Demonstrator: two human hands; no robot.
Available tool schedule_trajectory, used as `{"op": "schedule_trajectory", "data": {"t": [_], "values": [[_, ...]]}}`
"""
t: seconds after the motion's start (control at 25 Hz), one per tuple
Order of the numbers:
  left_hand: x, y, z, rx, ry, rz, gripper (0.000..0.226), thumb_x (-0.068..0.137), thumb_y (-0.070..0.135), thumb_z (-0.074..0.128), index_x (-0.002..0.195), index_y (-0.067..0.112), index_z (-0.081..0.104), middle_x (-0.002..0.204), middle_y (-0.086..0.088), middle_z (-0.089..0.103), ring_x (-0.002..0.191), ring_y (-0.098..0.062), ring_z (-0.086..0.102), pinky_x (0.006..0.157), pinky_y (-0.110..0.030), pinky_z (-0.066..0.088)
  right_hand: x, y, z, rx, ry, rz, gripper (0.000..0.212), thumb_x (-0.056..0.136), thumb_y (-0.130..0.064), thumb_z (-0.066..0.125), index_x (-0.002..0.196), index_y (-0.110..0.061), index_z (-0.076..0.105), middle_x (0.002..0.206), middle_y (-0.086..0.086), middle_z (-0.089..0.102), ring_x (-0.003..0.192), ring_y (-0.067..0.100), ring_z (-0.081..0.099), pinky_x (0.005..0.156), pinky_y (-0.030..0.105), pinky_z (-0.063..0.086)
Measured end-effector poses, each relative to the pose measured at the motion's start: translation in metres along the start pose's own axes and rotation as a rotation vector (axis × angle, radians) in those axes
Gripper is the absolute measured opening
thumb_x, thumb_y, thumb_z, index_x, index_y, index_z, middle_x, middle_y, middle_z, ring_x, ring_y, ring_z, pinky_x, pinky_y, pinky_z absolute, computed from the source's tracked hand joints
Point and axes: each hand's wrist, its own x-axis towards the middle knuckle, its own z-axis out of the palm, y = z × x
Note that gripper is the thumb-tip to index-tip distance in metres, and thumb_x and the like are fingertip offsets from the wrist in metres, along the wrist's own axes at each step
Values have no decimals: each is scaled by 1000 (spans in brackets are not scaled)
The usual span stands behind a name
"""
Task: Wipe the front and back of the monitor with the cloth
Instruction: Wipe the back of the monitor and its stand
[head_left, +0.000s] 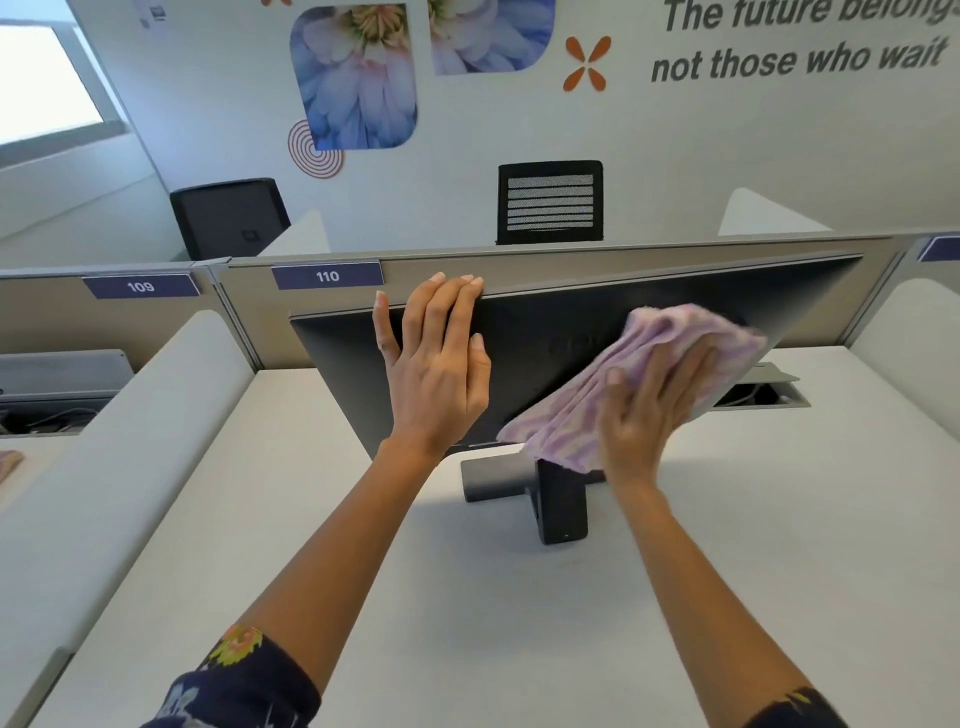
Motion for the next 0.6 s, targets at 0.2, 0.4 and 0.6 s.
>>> {"op": "schedule_trajectory", "data": {"t": [0.2, 0.4, 0.6], "values": [[-1, 4, 4, 1, 26, -30, 44, 92, 23, 52, 135, 14, 54, 137, -2, 53, 136, -20, 37, 118, -55, 9, 61, -7, -20, -58, 124, 41, 59, 105, -41, 35, 152, -6, 30, 158, 28, 19, 148, 44, 13, 122, 50, 4], [-3, 4, 4, 8, 30, -30, 44, 92, 20, 53, 136, 13, 53, 136, -2, 52, 137, -19, 37, 118, -56, 9, -3, -35, 10, -232, -61, -220, 60, 103, -52, 31, 155, -24, 22, 163, 15, 5, 150, 37, 3, 116, 65, 9], [-2, 3, 4, 19, 36, -16, 43, 94, 22, 49, 136, 12, 54, 135, -4, 55, 136, -20, 37, 117, -57, 11, -82, 9, 33, -268, -231, -380, 60, 100, -42, 42, 152, -38, 15, 162, 11, 2, 148, 38, 7, 111, 64, 26]]}}
